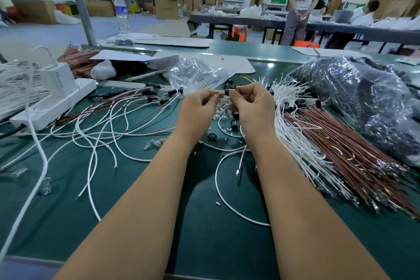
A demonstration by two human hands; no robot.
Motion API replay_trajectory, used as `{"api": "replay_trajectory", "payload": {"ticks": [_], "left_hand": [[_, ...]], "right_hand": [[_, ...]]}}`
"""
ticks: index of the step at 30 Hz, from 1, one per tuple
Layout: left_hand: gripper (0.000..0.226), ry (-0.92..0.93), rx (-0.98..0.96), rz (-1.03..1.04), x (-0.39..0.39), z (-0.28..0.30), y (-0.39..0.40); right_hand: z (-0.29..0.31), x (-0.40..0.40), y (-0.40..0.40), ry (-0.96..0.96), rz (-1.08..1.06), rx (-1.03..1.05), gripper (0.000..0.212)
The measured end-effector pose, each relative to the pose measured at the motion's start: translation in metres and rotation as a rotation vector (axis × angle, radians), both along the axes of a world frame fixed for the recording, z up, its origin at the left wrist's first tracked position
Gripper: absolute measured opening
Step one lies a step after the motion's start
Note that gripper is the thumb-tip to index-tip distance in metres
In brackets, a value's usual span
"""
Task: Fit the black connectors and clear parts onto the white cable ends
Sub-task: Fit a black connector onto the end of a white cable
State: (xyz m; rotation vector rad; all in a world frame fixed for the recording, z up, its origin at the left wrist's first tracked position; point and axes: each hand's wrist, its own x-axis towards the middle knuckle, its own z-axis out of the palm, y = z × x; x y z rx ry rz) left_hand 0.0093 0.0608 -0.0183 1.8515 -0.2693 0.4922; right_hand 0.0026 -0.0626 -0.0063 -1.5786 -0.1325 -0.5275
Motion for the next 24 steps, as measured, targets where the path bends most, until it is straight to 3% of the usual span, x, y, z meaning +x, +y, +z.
{"api": "replay_trajectory", "payload": {"ticks": [5, 9, 15, 22, 24], "left_hand": [[0.022, 0.053, 0.394, 0.141, -0.005, 0.007, 0.002], [0.027, 0.069, 0.54, 0.273, -0.009, 0.033, 0.015], [0.027, 0.079, 0.663, 0.61, -0.007, 0.059, 0.09], [0.032, 0.501, 1.035, 0.855, -0.017, 0.026, 0.157], [0.037, 0.457, 1.085, 0.876, -0.016, 0.02, 0.151]], "right_hand": [[0.006, -0.001, -0.002, -0.07, -0.209, -0.066, 0.007], [0.002, 0.0, 0.0, -0.089, -0.224, -0.189, 0.004], [-0.007, 0.002, 0.007, -0.047, -0.147, -0.432, 0.018], [-0.007, 0.0, 0.009, -0.033, -0.087, -0.586, 0.019], [-0.005, -0.001, 0.008, -0.022, -0.12, -0.58, 0.018]]}}
